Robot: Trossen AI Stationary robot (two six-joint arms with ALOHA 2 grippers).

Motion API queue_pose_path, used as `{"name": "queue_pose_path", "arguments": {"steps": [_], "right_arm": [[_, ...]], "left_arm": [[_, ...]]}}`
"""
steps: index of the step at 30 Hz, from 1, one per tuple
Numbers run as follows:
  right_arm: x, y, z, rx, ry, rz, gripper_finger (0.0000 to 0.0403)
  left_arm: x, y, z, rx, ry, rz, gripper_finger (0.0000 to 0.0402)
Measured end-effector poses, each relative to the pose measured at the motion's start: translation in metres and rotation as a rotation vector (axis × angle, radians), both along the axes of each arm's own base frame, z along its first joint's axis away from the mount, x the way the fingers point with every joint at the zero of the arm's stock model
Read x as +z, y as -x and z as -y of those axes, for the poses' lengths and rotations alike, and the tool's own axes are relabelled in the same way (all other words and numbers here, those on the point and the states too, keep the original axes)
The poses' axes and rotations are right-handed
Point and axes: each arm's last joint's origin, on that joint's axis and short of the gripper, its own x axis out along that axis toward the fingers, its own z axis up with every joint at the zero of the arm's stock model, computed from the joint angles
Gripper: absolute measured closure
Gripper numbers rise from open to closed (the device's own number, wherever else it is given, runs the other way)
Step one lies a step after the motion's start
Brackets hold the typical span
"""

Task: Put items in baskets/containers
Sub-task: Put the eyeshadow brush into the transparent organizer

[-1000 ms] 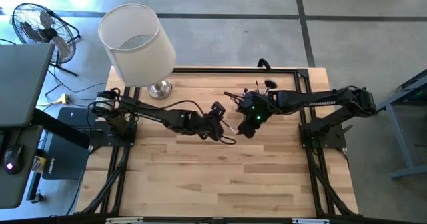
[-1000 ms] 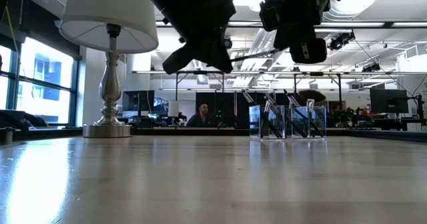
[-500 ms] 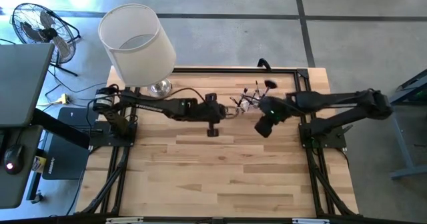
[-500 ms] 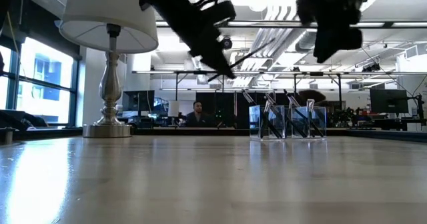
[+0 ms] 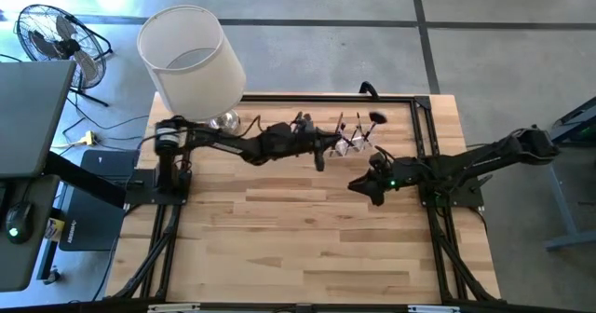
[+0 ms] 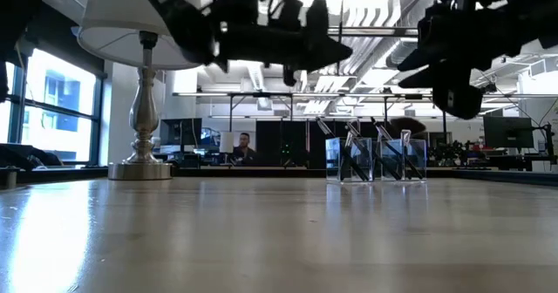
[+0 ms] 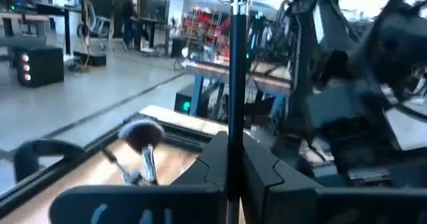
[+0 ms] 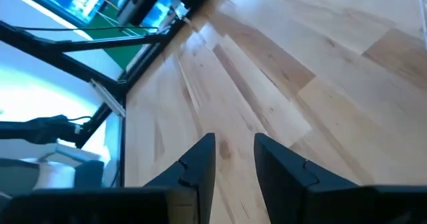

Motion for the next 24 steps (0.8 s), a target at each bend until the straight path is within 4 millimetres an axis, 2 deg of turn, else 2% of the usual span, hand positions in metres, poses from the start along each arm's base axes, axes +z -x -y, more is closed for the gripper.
{"name": "queue_pose_path", "arguments": {"steps": [6,9,11,15,18,22,24], "right_arm": [[-0.011,0.006,0.003,0.046,-0.024,0.000,0.0305],[-0.011,0.007,0.004,0.102,-0.031,0.005,0.0305],[-0.011,0.007,0.004,0.141,-0.029,0.007,0.0305],[-0.010,0.008,0.006,0.183,-0.029,0.017,0.0305],[-0.010,0.008,0.009,0.187,-0.027,0.017,0.0305],[-0.010,0.008,0.011,0.183,-0.018,0.018,0.0305],[-0.010,0.008,0.012,0.177,-0.018,0.017,0.0305]], "left_arm": [[-0.019,-0.025,-0.023,0.039,0.022,0.013,0.0394],[-0.024,-0.027,-0.031,0.052,0.057,-0.005,0.0394],[-0.026,-0.030,-0.033,0.086,0.059,-0.004,0.0394],[-0.048,-0.033,-0.034,0.145,0.054,-0.088,0.0391],[-0.044,-0.033,-0.035,0.170,0.053,-0.073,0.0376],[-0.057,-0.034,-0.036,0.179,0.060,-0.131,0.0367],[-0.053,-0.037,-0.036,0.182,0.059,-0.130,0.0365]]}}
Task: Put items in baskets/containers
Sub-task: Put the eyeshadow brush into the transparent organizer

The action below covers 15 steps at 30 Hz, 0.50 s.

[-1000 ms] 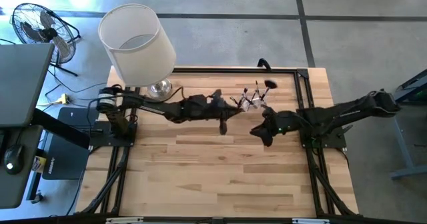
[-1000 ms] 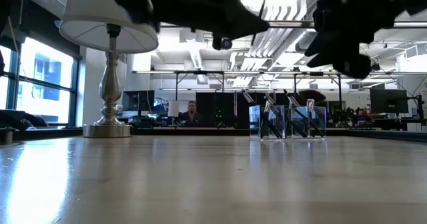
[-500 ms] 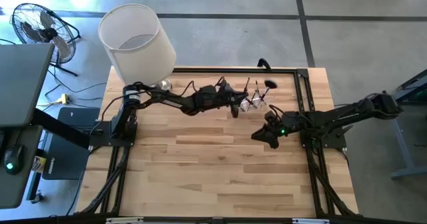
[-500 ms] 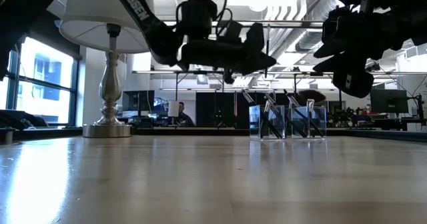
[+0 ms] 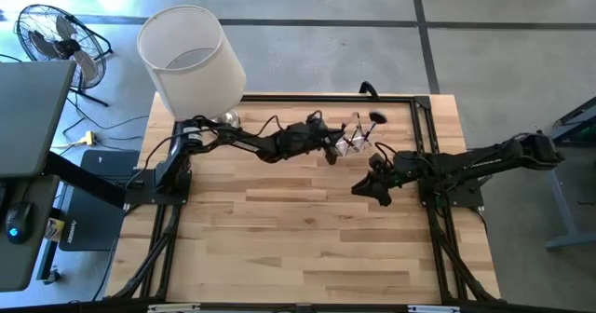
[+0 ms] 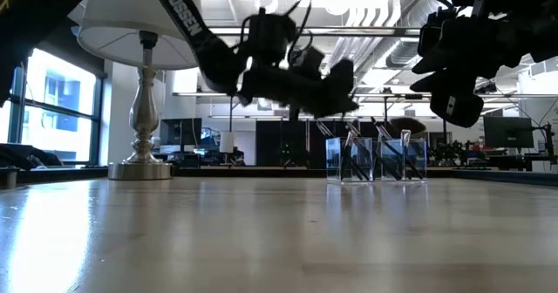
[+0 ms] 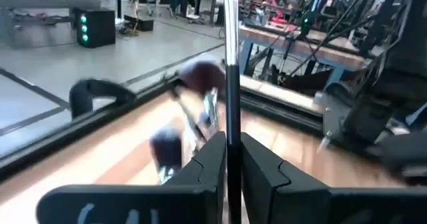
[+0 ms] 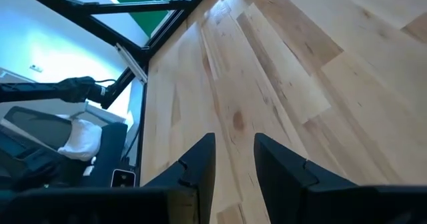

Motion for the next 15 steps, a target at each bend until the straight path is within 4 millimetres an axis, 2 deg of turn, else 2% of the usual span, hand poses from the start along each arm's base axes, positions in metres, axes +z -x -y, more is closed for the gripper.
{"name": "queue_pose_path", "arguments": {"steps": [2,5,9,15], "right_arm": [[0.0000,-0.0001,0.0010,-0.006,0.000,0.000,0.0305],[0.0000,-0.0001,0.0023,-0.017,0.000,0.000,0.0305],[0.0000,-0.0003,0.0038,-0.036,0.005,0.000,0.0305],[0.0001,-0.0004,0.0041,-0.047,0.007,0.002,0.0305]], "left_arm": [[0.0044,-0.0012,-0.0006,0.019,0.002,-0.015,0.0364],[-0.0006,-0.0025,-0.0016,0.043,0.010,-0.072,0.0363],[0.0059,-0.0043,-0.0022,0.045,-0.021,-0.054,0.0362],[0.0039,-0.0041,-0.0019,0.042,-0.021,-0.066,0.0361]]}}
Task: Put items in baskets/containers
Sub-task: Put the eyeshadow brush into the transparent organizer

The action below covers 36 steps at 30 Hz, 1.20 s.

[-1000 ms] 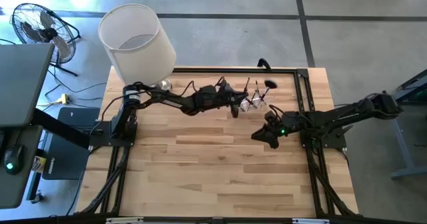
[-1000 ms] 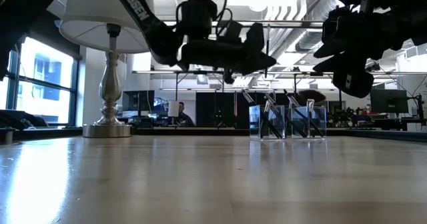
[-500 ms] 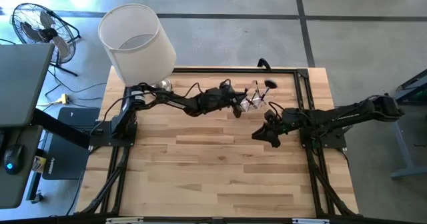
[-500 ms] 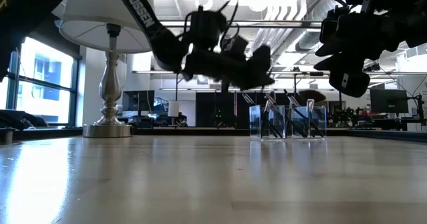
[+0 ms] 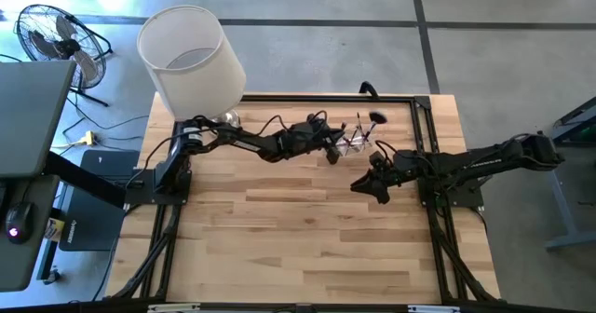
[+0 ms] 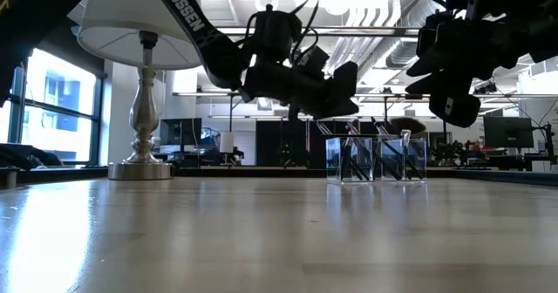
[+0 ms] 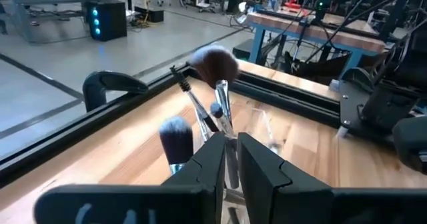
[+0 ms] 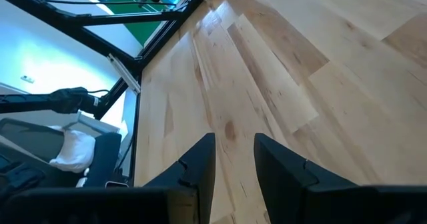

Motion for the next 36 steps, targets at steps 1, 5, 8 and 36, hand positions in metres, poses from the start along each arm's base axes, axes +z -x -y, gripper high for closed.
{"name": "queue_pose_path", "arguments": {"steps": [1,5,8,36], "right_arm": [[0.000,0.000,0.000,-0.002,0.001,0.000,0.0305],[0.000,0.000,0.000,-0.009,0.004,0.000,0.0305],[0.000,0.000,0.000,-0.010,0.002,0.000,0.0305],[-0.012,0.015,0.002,-0.088,-0.051,-0.204,0.0400]], "left_arm": [[0.000,0.000,0.000,-0.003,0.000,0.002,0.0361],[0.003,0.000,0.000,-0.008,-0.016,0.025,0.0370],[0.003,-0.001,0.001,-0.044,-0.023,0.025,0.0395],[0.047,0.003,0.078,-0.612,-0.358,-0.884,0.0398]]}}
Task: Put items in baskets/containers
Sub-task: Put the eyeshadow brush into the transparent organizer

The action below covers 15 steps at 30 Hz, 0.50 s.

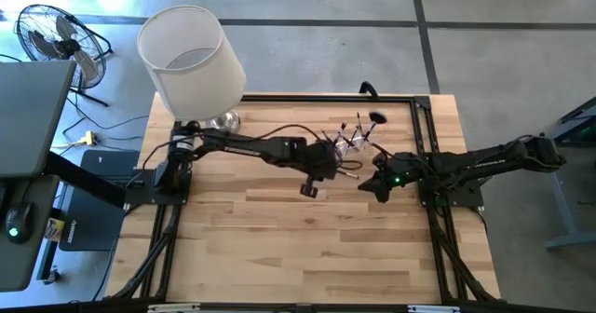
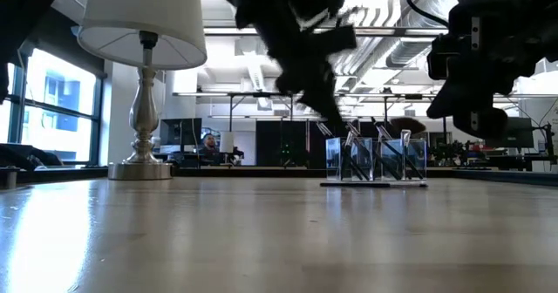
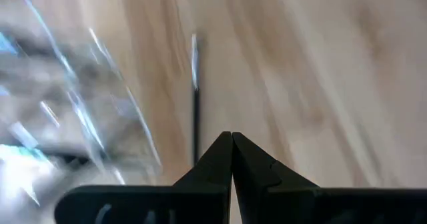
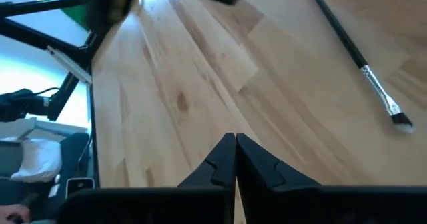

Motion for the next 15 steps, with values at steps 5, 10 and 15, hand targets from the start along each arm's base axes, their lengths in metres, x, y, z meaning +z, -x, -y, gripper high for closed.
{"name": "queue_pose_path", "arguments": {"steps": [5,10,15], "right_arm": [[0.000,0.000,0.001,-0.030,0.022,-0.003,0.0397],[-0.001,0.000,0.001,-0.038,0.035,-0.004,0.0401],[-0.001,0.001,0.002,-0.042,0.044,-0.013,0.0397]], "left_arm": [[0.001,-0.002,0.001,-0.053,0.013,0.000,0.0371],[0.002,-0.002,0.001,-0.050,0.007,0.014,0.0306],[0.004,-0.008,0.000,-0.033,-0.017,0.080,0.0251]]}}
